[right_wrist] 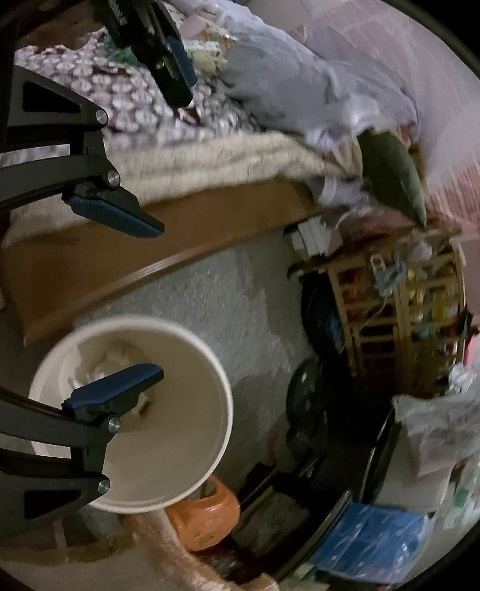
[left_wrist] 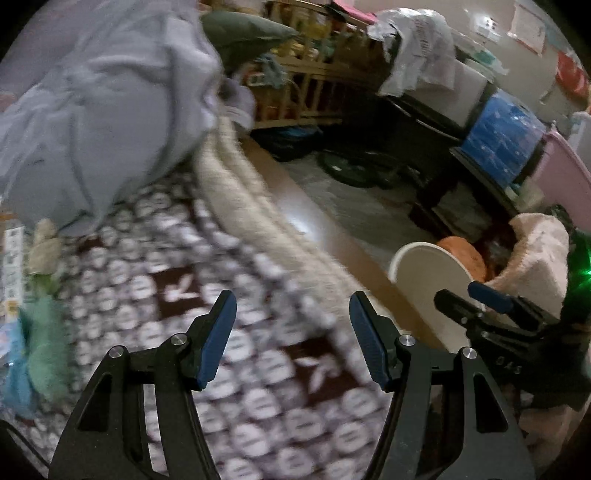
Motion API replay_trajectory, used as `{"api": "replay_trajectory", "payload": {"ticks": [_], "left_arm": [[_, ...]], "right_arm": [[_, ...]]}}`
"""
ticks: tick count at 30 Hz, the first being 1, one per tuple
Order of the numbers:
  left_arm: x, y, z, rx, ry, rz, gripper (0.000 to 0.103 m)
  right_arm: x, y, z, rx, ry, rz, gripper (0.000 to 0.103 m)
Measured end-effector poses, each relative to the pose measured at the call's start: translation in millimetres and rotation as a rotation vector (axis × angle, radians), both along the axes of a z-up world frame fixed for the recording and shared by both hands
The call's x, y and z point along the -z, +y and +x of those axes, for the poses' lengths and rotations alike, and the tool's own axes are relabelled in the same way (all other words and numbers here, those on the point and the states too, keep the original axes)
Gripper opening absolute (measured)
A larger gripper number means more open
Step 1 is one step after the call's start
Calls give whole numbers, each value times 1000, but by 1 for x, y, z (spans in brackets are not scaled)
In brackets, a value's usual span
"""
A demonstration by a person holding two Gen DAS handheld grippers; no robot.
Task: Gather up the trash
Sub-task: 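Return both tools to the bed toward the milk carton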
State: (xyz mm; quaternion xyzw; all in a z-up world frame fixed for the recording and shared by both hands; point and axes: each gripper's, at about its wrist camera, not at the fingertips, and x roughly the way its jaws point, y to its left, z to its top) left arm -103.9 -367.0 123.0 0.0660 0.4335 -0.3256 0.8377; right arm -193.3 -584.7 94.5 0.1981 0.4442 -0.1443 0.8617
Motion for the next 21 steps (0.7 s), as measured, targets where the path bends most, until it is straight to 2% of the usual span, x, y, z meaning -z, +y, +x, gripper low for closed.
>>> {"api": "replay_trajectory", "payload": {"ticks": [10, 21], "left_arm": [[-4, 90, 22, -158, -36, 40, 63], [-2, 213, 59, -377, -36, 60, 63]], "right_arm": [[-12, 77, 48, -166, -22, 10, 71], [-14, 164, 109, -337, -34, 58, 71]]}}
